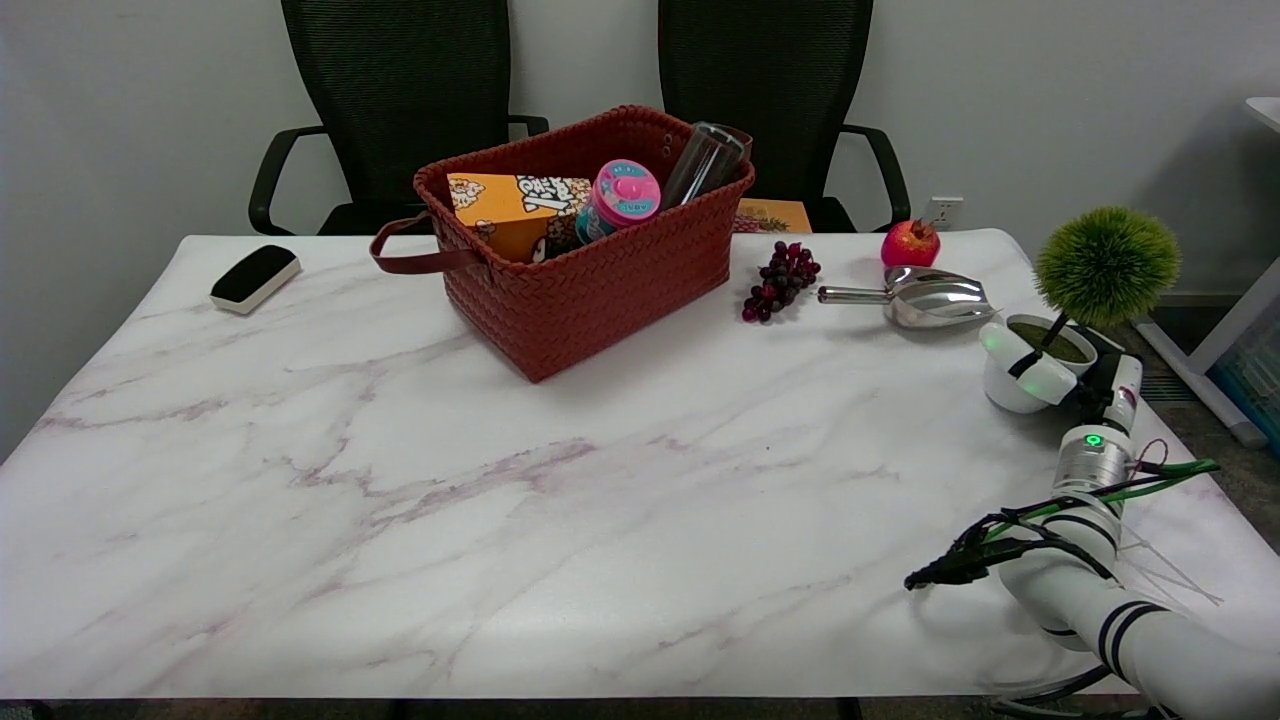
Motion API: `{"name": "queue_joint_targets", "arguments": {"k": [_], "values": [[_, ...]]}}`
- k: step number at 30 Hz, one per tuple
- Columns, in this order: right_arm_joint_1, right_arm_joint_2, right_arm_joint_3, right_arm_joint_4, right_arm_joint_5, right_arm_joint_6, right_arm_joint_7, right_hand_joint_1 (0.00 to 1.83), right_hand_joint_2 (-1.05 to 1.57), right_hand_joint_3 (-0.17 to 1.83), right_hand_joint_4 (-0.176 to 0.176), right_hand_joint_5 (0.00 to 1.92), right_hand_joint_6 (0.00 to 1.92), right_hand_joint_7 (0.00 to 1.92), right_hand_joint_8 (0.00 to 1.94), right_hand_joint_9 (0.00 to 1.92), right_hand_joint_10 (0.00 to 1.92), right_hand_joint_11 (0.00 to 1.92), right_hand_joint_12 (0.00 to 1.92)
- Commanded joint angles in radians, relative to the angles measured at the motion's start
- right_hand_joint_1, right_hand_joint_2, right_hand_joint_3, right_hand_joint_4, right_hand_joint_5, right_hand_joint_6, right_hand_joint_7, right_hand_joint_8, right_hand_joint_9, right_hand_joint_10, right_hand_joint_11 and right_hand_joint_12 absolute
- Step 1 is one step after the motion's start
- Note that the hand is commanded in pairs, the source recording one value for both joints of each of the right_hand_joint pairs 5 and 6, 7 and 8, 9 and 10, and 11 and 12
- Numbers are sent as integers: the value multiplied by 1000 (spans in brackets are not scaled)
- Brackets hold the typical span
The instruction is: Pick up the potted plant.
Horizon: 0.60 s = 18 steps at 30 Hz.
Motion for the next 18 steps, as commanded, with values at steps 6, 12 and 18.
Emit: {"name": "queue_joint_targets", "arguments": {"k": [6,12,18], "values": [[-33,-4,36,150,-192,132,-3,1118,719,412,0,1099,1099,1787,1787,1521,1521,1920,1920],[-45,-4,76,261,-330,134,-10,1145,654,417,0,1006,1006,1762,1762,1501,1501,1920,1920],[-46,-4,81,369,-400,129,-98,1155,645,416,0,996,996,1754,1754,1497,1497,1920,1920]]}}
